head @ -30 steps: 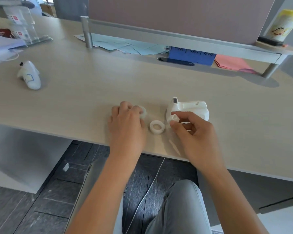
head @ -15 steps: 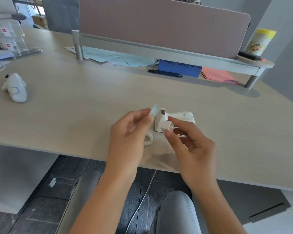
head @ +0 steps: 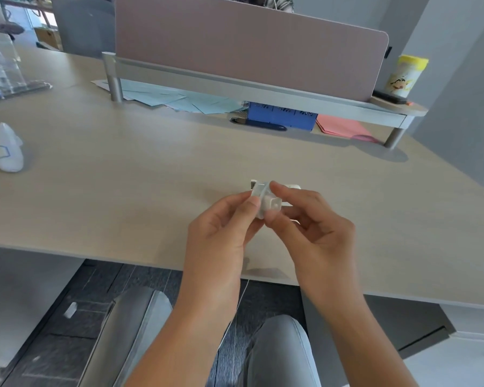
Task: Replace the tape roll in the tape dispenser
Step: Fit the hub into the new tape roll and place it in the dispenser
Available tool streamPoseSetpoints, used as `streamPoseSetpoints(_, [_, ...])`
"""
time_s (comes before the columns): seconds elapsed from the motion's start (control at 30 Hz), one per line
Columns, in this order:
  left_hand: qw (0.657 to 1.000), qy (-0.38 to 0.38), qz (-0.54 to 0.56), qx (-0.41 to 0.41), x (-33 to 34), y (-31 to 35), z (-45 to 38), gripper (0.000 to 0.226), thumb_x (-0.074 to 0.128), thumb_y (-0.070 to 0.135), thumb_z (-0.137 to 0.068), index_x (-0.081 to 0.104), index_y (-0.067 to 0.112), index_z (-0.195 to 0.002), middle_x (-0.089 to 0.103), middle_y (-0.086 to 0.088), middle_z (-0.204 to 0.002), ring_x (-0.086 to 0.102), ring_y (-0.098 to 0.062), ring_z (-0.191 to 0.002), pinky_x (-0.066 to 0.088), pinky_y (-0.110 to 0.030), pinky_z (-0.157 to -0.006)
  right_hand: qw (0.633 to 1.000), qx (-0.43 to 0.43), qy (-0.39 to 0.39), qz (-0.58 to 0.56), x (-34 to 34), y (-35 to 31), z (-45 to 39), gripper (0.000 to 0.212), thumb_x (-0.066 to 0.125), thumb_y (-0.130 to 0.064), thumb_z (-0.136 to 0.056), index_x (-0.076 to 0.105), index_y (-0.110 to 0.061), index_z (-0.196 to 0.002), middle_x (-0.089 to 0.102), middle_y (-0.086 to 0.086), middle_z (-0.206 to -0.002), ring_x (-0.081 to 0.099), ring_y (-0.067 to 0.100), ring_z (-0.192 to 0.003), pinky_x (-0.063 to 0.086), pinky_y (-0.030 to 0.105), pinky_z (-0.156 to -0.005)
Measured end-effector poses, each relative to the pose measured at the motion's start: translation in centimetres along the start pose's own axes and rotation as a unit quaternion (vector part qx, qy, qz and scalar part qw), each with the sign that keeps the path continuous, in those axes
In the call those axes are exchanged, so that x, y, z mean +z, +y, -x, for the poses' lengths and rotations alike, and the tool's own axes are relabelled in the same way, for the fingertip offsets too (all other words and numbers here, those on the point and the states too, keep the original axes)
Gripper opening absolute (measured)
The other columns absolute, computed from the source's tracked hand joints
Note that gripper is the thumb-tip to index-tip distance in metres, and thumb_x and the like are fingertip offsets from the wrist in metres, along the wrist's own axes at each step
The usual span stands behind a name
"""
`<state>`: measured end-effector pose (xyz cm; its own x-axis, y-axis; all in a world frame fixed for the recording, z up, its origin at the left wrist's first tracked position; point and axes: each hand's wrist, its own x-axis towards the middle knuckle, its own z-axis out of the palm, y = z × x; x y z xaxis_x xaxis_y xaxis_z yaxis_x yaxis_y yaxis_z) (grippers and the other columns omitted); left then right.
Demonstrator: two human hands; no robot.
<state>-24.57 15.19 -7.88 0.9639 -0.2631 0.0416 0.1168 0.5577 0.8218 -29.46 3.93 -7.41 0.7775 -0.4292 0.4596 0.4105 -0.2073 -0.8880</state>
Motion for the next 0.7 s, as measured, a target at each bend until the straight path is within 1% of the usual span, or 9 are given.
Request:
streamPoseSetpoints(0.07, [1.0,0.002,0.006,0.001,-0.1,-0.1,-0.1,0.021,0.065,0.009,-0.096,0.076,-0.003,-0.109,0.079,-0.022,-0.112,0.072,-0.035,-0.117,0.054,-0.043,-0.108,1.0,0.021,0.007,-0.016,0.0,-0.3,-0.2,0.027,0.079,-0.005,-0.088,0.08,-0.023,-0.108,0.08,0.002,-0.102,0.077,0.014,-0.085,0.06,0.026,-0.082])
streamPoseSetpoints(0.17, [1.0,0.0,0.003,0.004,-0.3,-0.3,-0.1,0.021,0.066,0.009,-0.095,0.076,-0.003,-0.109,0.081,-0.019,-0.11,0.073,-0.034,-0.116,0.055,-0.043,-0.107,0.999,0.045,0.023,-0.02,-0.2,-0.5,-0.6,0.026,0.079,-0.001,-0.087,0.078,-0.019,-0.106,0.083,-0.004,-0.088,0.077,0.008,-0.079,0.061,0.023,-0.079])
streamPoseSetpoints(0.3, [0.998,-0.014,-0.055,0.041,-0.4,-0.5,0.0,0.016,0.069,0.007,-0.093,0.082,0.009,-0.103,0.084,-0.009,-0.103,0.075,-0.03,-0.112,0.055,-0.046,-0.106,0.998,0.054,0.026,-0.015,-0.6,-0.2,-0.7,0.017,0.078,-0.001,-0.088,0.082,-0.015,-0.096,0.082,-0.003,-0.082,0.075,0.009,-0.074,0.06,0.022,-0.077])
streamPoseSetpoints(0.33, [0.995,-0.017,-0.084,0.058,-0.5,-0.5,0.1,0.016,0.07,0.007,-0.093,0.082,0.013,-0.101,0.084,-0.006,-0.099,0.077,-0.026,-0.107,0.056,-0.044,-0.105,0.998,0.057,0.026,-0.016,-0.8,-0.1,-0.7,0.017,0.077,-0.001,-0.088,0.082,-0.015,-0.097,0.082,-0.003,-0.082,0.075,0.011,-0.074,0.061,0.025,-0.079])
streamPoseSetpoints(0.4, [0.987,-0.02,-0.133,0.088,-0.5,-0.6,0.2,0.017,0.071,0.008,-0.093,0.083,0.018,-0.1,0.085,0.001,-0.094,0.078,-0.013,-0.093,0.058,-0.03,-0.095,0.997,0.068,0.024,-0.022,-0.9,0.1,-0.6,0.018,0.077,-0.001,-0.089,0.082,-0.014,-0.1,0.079,-0.002,-0.08,0.075,0.016,-0.076,0.063,0.029,-0.081])
streamPoseSetpoints(0.47, [0.977,-0.017,-0.177,0.117,-0.5,-0.6,0.2,0.017,0.072,0.008,-0.093,0.082,0.019,-0.101,0.084,0.005,-0.092,0.076,-0.003,-0.087,0.054,-0.015,-0.082,0.995,0.09,0.033,-0.041,-0.9,0.2,-0.6,0.019,0.077,0.0,-0.089,0.081,-0.009,-0.105,0.079,0.003,-0.084,0.076,0.021,-0.079,0.064,0.032,-0.083])
streamPoseSetpoints(0.53, [0.966,-0.011,-0.216,0.144,-0.4,-0.7,0.3,0.018,0.072,0.007,-0.093,0.081,0.018,-0.105,0.084,0.006,-0.095,0.077,-0.004,-0.09,0.053,-0.014,-0.081,0.989,0.12,0.039,-0.075,-1.1,0.3,-0.6,0.017,0.078,-0.001,-0.087,0.081,-0.007,-0.103,0.082,0.011,-0.094,0.077,0.028,-0.086,0.063,0.041,-0.089])
streamPoseSetpoints(0.6, [0.954,-0.007,-0.247,0.168,-0.4,-0.8,0.3,0.019,0.072,0.008,-0.093,0.08,0.017,-0.107,0.083,0.007,-0.098,0.077,-0.004,-0.093,0.054,-0.016,-0.083,0.985,0.137,0.033,-0.101,-1.2,0.4,-0.6,0.015,0.081,-0.004,-0.083,0.082,-0.01,-0.098,0.082,0.016,-0.098,0.076,0.033,-0.092,0.061,0.047,-0.096])
streamPoseSetpoints(0.7, [0.934,-0.013,-0.296,0.198,-0.3,-0.7,0.6,0.017,0.07,0.008,-0.095,0.08,0.016,-0.106,0.082,0.009,-0.097,0.076,-0.002,-0.091,0.052,-0.01,-0.081,0.989,0.125,0.026,-0.079,-1.4,0.3,-0.5,0.015,0.079,-0.004,-0.086,0.082,-0.011,-0.098,0.082,0.014,-0.099,0.077,0.038,-0.094,0.061,0.045,-0.096])
